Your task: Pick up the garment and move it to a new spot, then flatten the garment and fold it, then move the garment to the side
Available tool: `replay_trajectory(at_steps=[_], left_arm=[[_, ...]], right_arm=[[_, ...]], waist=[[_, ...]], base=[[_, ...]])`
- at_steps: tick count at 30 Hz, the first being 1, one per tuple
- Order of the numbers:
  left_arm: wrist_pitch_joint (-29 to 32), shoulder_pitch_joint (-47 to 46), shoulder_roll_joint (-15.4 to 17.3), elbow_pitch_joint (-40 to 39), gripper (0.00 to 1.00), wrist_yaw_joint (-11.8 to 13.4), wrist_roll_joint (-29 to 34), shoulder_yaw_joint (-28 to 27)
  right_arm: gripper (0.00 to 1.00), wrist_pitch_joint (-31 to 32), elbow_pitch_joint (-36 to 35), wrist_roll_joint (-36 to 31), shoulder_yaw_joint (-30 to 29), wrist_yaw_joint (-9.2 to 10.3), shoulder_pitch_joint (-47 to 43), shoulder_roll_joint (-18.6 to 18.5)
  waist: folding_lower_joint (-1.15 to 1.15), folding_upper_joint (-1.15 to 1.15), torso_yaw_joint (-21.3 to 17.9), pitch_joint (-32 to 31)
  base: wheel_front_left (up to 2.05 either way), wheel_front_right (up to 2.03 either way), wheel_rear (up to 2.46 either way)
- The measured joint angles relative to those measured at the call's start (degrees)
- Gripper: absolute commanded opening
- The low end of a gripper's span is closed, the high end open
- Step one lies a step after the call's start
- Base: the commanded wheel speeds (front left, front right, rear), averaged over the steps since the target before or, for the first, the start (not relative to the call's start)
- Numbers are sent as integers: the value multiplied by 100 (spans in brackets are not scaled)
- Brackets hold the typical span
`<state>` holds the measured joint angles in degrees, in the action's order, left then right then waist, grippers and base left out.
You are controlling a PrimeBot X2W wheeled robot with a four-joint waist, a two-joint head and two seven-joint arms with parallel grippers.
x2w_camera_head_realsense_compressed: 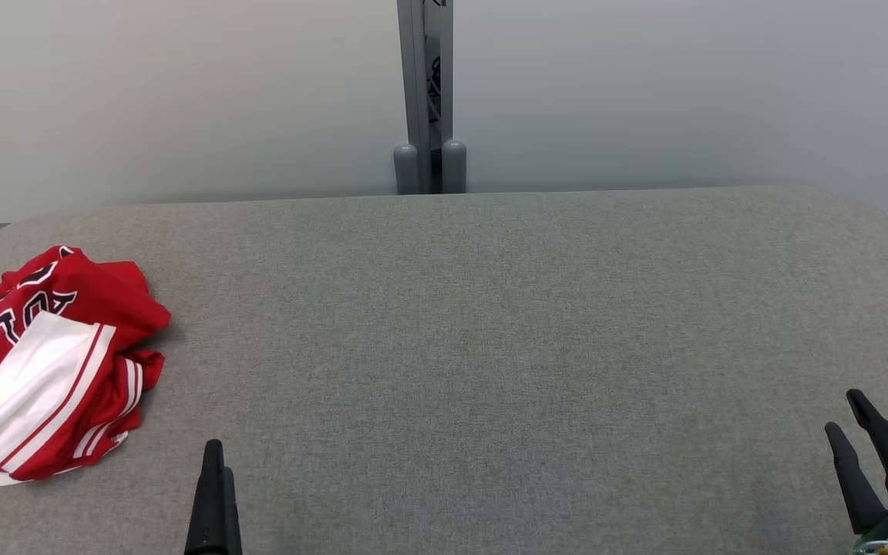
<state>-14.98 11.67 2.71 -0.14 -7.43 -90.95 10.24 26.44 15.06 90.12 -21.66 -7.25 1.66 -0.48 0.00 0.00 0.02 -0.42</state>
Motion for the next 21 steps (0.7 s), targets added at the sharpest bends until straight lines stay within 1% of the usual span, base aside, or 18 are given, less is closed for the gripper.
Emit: replay_trajectory(at_steps=[8,14,21], left_arm=[[0,-38,0,115,100,0,27,-93],[0,-113,0,222,100,0,110,-191],[0,-190,0,276,100,0,278,-281]], right_arm=[[100,-402,-29,-259,200,0,-18,-8],[100,-720,-80,-635,347,0,-17,-27],[100,-1069,-177,-1273,519,0,-12,-51]], waist=[[0,0,8,-58],[0,0,25,-106],[0,0,49,-157]], base=[[0,0,0],[0,0,0],[0,0,0]])
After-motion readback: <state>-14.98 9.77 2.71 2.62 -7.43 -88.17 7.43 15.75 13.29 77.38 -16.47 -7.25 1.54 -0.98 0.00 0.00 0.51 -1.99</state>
